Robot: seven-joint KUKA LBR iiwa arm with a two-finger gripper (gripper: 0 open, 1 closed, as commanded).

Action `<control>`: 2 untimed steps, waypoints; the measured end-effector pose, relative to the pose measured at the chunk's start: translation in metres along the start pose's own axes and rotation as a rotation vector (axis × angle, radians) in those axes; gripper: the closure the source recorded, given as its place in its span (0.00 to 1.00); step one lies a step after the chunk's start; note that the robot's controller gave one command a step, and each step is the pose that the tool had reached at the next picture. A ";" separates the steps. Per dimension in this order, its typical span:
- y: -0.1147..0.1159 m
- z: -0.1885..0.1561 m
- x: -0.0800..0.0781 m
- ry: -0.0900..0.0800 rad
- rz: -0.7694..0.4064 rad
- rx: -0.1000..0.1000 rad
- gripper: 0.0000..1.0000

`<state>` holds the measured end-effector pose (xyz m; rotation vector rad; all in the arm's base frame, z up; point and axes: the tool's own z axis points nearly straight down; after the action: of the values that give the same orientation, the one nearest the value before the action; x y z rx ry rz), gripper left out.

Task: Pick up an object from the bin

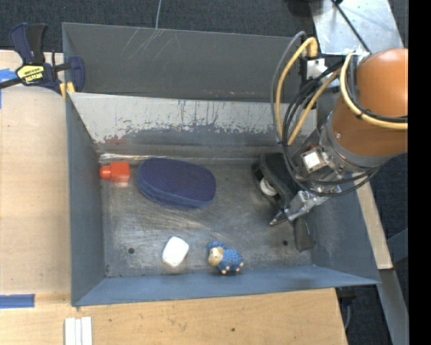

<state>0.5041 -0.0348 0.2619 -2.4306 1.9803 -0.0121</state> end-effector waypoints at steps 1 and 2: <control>-0.011 0.159 0.023 -0.008 -0.379 -0.013 1.00; -0.010 0.054 0.020 -0.001 -0.387 -0.002 1.00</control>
Offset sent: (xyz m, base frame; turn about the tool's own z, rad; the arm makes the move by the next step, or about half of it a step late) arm 0.0184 -0.0200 -0.1567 -0.3810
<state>0.5190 -0.0526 0.2077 -2.7682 1.4773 -0.0103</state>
